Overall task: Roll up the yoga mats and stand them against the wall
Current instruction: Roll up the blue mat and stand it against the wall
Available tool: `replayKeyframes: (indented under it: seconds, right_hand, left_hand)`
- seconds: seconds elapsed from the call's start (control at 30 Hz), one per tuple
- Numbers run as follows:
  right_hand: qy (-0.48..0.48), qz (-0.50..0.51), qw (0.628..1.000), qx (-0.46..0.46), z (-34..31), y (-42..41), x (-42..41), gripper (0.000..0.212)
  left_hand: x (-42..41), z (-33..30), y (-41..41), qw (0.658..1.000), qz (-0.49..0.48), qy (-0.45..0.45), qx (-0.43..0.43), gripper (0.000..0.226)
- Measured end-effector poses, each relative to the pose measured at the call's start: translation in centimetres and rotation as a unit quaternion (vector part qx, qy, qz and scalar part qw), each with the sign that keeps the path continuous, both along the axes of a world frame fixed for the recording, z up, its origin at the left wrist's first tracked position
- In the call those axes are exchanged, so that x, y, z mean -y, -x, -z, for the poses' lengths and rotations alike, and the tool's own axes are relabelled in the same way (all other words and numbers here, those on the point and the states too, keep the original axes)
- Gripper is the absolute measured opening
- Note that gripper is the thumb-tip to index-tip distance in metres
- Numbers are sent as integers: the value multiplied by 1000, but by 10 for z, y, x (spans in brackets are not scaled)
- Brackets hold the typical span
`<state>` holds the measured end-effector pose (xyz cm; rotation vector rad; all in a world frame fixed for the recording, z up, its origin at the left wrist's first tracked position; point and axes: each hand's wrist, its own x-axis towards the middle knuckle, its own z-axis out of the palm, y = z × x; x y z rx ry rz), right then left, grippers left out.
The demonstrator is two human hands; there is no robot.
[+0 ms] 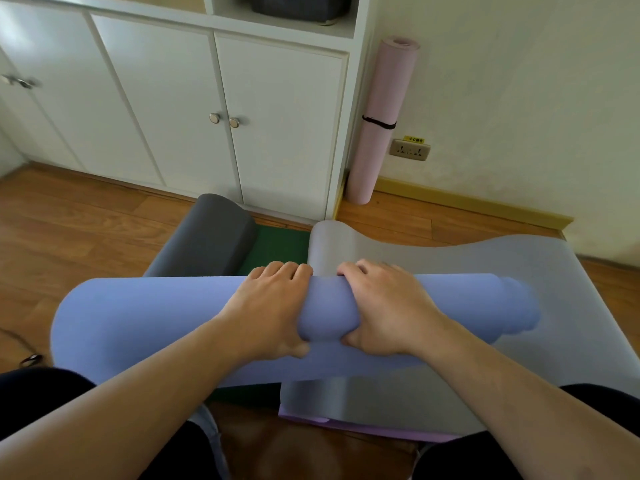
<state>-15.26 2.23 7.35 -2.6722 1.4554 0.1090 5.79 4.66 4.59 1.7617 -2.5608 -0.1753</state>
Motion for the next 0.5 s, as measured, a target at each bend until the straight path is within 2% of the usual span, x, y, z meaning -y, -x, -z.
replayKeyframes:
  seconds: [0.07, 0.17, 0.33, 0.5]
  right_hand:
    - [-10, 6, 1000, 8, -3, 0, 0, 68]
    - [-10, 3, 1000, -1, -1, 0, 0, 74]
    - [40, -24, 998, -50, 3, -2, -6, 109]
    - [52, -16, 998, -26, 4, -4, -1, 84]
  left_hand:
    - [-2, 2, 2, 999, 10, 16, 32, 101]
    - [1, 5, 5, 998, 13, 45, 38, 96]
    - [3, -3, 4, 999, -23, 20, -19, 87]
    - [0, -1, 4, 999, -10, 21, -38, 88]
